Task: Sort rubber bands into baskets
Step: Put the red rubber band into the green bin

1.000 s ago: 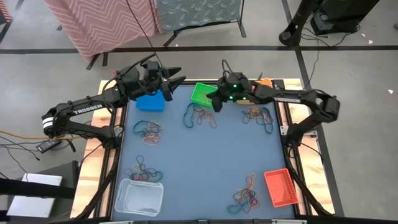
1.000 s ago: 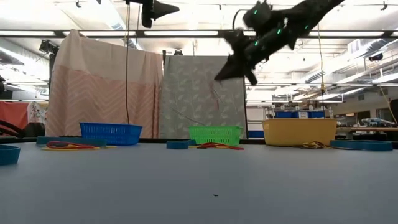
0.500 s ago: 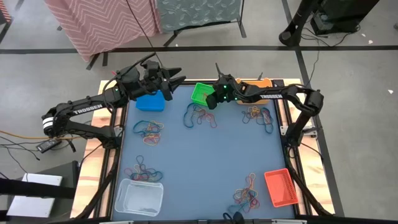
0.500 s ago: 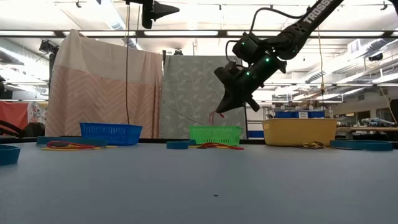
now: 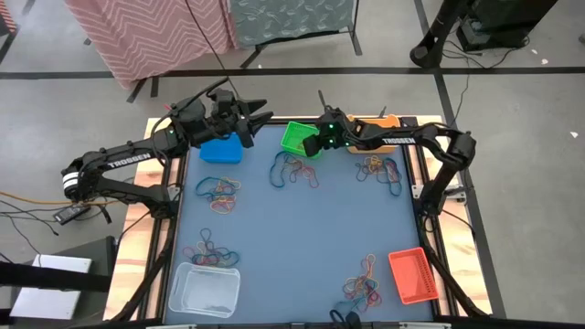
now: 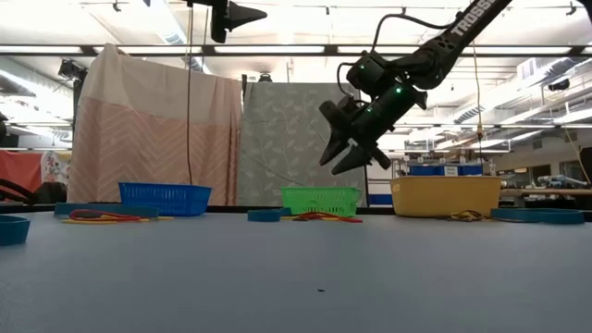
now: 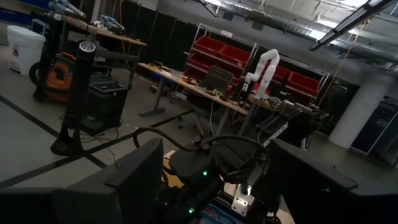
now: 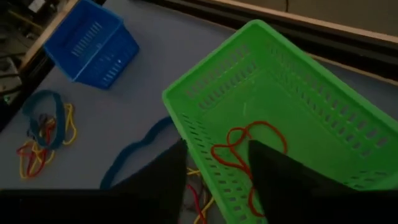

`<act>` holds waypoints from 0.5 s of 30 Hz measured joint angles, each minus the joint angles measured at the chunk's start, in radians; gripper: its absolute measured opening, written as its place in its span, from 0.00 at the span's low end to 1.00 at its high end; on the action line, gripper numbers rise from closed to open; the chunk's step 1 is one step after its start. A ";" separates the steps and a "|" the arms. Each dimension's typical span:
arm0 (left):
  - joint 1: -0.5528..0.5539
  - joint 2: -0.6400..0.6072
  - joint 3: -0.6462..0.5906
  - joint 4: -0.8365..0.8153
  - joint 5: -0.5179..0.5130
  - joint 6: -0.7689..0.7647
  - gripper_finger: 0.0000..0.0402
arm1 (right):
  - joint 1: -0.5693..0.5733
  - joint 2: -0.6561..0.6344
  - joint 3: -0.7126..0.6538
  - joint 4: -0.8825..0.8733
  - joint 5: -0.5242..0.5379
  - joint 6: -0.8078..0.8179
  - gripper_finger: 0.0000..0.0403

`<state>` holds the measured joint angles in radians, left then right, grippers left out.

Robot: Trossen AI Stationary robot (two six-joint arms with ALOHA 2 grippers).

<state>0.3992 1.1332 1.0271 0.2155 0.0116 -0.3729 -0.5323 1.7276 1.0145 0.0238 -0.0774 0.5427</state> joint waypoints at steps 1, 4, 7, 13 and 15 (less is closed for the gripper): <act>0.000 0.000 0.000 0.000 0.000 0.000 0.73 | 0.000 -0.001 0.000 0.002 -0.006 -0.009 0.51; 0.000 0.000 0.000 -0.004 0.000 0.000 0.73 | -0.008 -0.025 0.000 -0.002 -0.087 -0.035 0.61; 0.000 0.000 0.000 -0.005 0.019 0.000 0.73 | -0.022 -0.089 0.001 -0.074 -0.198 -0.046 0.66; 0.000 0.000 0.000 -0.003 0.027 0.000 0.73 | 0.013 -0.282 0.001 -0.537 -0.094 -0.112 0.65; 0.000 0.000 0.000 -0.002 0.027 0.001 0.73 | 0.044 -0.344 -0.015 -0.668 -0.019 -0.112 0.64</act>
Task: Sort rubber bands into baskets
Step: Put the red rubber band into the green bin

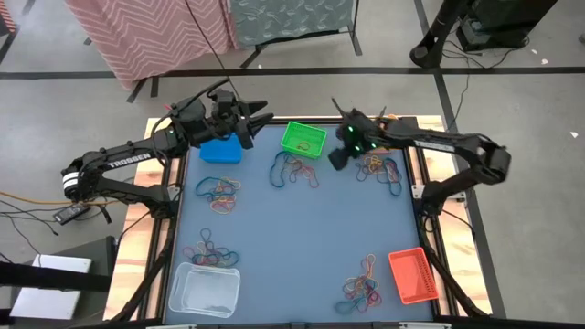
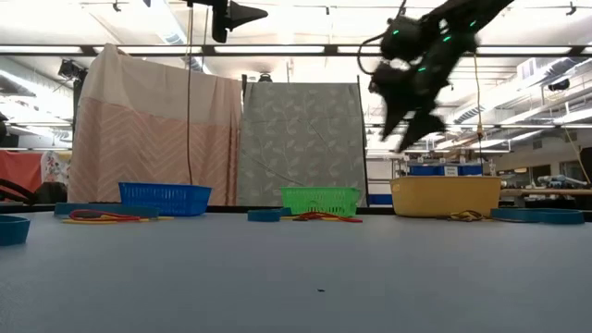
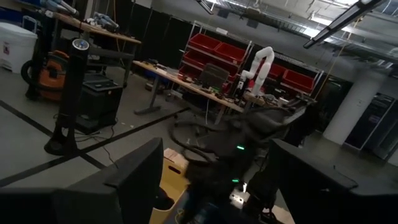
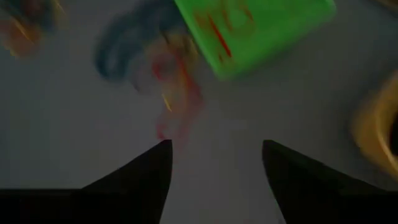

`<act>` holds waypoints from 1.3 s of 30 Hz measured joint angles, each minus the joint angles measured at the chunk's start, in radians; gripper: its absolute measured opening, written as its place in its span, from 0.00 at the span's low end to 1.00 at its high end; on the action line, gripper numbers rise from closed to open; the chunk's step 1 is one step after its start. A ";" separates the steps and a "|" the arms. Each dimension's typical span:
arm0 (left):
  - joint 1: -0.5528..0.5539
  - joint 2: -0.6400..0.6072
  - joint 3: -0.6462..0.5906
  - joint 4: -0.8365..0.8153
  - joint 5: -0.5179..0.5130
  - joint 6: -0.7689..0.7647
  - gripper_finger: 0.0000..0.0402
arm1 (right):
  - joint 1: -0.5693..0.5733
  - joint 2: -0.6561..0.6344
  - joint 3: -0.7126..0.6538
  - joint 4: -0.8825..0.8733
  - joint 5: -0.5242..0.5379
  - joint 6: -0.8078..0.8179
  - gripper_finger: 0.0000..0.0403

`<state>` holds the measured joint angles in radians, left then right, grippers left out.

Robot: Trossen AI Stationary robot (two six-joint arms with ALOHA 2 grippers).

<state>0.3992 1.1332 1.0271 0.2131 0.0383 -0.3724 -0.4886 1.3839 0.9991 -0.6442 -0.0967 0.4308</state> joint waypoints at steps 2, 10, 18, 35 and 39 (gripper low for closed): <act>0.000 0.000 0.000 0.002 0.000 0.003 0.73 | 0.028 -0.059 -0.040 -0.088 0.077 0.052 0.63; 0.000 0.000 0.000 0.020 0.000 0.004 0.73 | 0.058 -0.138 -0.252 0.082 -0.060 0.453 0.61; 0.000 0.000 0.000 0.022 0.000 0.015 0.73 | 0.192 0.082 -0.130 0.174 -0.268 0.350 0.60; 0.000 0.000 0.000 0.021 0.000 0.054 0.73 | 0.829 0.095 -0.066 -0.117 -0.419 0.980 0.59; 0.000 0.000 0.000 0.021 0.000 0.054 0.73 | 0.891 0.166 -0.066 0.006 -0.418 1.144 0.57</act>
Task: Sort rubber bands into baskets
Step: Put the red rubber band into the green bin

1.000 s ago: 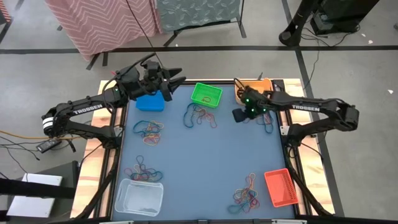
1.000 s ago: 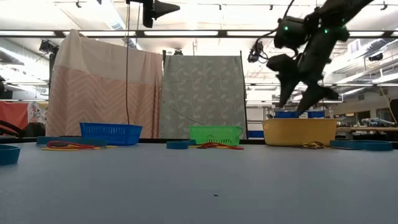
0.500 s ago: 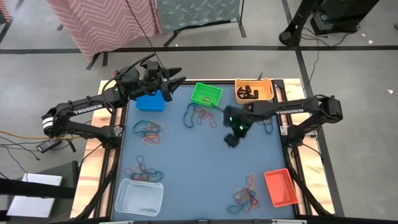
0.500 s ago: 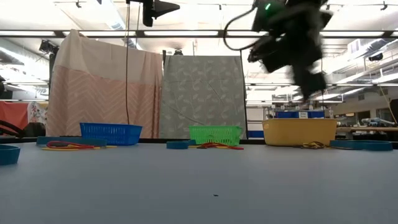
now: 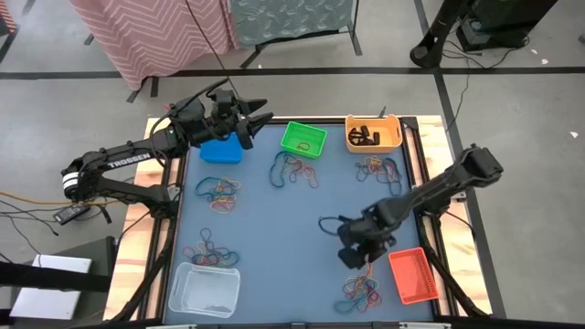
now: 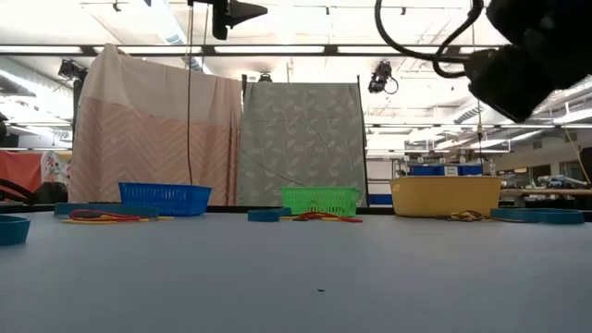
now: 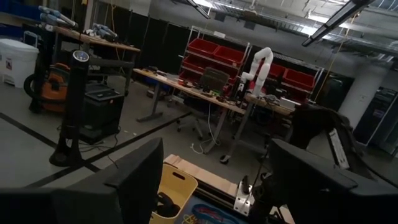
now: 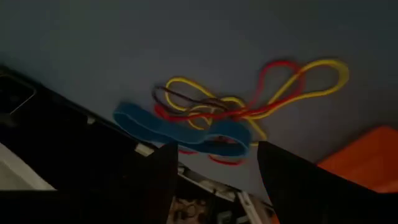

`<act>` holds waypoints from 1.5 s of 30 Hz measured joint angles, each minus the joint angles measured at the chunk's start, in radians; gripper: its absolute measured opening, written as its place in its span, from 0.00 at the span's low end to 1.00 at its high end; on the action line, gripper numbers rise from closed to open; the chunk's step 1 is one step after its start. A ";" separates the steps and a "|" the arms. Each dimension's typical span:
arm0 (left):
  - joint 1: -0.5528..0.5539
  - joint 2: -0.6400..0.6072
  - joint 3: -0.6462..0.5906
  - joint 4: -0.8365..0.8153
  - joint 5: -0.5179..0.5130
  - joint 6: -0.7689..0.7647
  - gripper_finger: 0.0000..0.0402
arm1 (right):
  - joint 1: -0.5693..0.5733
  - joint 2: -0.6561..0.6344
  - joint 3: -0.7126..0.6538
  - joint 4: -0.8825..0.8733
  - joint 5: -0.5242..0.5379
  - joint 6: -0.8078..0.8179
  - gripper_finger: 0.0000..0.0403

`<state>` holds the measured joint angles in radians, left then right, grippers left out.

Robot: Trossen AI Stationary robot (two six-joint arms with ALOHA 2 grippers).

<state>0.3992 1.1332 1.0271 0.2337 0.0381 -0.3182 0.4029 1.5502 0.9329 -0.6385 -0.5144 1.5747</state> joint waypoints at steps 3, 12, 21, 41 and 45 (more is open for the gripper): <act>0.000 0.000 0.000 0.000 0.000 0.000 0.73 | 0.026 0.054 0.000 0.015 0.000 0.063 0.56; 0.000 0.000 0.000 0.000 0.000 0.000 0.73 | 0.036 0.166 0.000 0.039 0.028 0.110 0.49; 0.000 0.000 0.000 0.000 0.000 0.000 0.73 | 0.040 0.210 0.000 0.055 0.023 0.108 0.44; 0.000 0.000 0.000 -0.001 0.000 0.025 0.73 | 0.026 0.153 0.066 -0.042 0.078 -0.114 0.02; 0.000 0.000 0.000 0.000 0.000 0.028 0.73 | -0.027 0.039 0.143 -0.185 0.150 -0.220 0.01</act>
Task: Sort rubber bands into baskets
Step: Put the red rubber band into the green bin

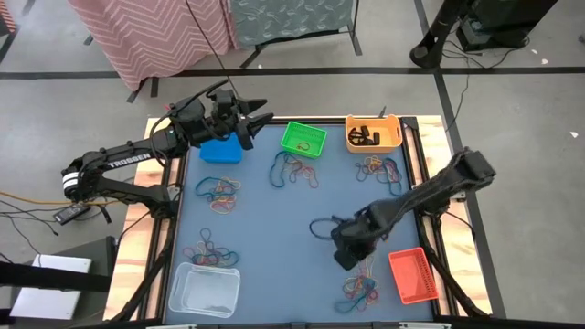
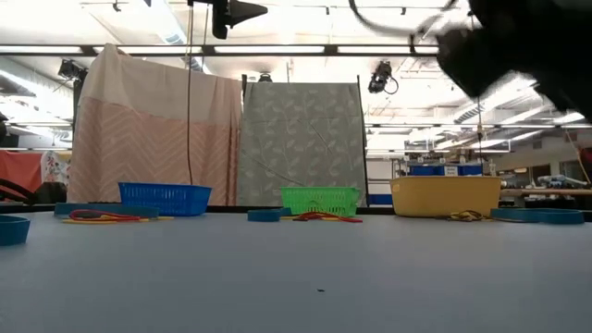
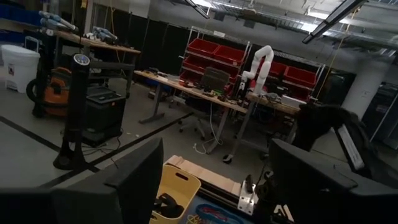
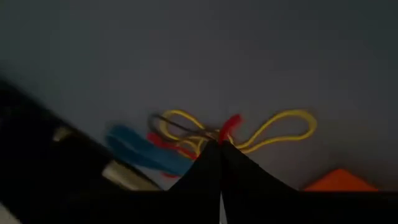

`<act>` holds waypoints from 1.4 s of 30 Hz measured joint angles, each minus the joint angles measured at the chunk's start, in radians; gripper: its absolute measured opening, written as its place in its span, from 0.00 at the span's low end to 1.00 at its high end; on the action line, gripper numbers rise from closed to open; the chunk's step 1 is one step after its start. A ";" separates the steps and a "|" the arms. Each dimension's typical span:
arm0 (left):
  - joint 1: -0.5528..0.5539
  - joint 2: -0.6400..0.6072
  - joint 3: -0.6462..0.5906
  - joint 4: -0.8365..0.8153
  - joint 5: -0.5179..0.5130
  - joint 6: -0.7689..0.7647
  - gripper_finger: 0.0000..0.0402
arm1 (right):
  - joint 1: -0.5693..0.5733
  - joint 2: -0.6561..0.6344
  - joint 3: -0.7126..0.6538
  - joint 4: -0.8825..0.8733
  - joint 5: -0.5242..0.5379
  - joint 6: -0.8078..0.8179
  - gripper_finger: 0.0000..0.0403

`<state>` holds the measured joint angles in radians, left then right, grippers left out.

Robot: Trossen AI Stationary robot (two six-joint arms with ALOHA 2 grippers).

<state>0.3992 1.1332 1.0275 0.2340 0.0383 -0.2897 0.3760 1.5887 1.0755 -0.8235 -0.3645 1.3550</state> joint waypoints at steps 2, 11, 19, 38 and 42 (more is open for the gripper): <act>0.000 0.000 0.000 0.000 0.000 0.000 0.73 | -0.037 -0.067 0.034 -0.037 0.061 -0.048 0.01; 0.000 0.000 0.000 0.000 0.000 -0.001 0.73 | -0.216 -0.290 0.068 -0.022 0.350 -0.155 0.01; 0.000 0.000 0.000 0.000 0.000 -0.007 0.73 | -0.262 -0.289 0.068 0.140 0.277 -0.337 0.00; 0.000 0.000 0.000 0.007 -0.014 -0.010 0.73 | -0.653 -0.076 0.068 0.690 0.345 -0.703 0.01; 0.000 0.000 0.000 0.010 -0.014 -0.010 0.73 | -0.729 -0.012 0.068 0.766 0.317 -0.741 0.01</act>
<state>0.3994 1.1331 1.0275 0.2435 0.0246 -0.3002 -0.3532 1.5772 1.1435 -0.0579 -0.0475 0.6145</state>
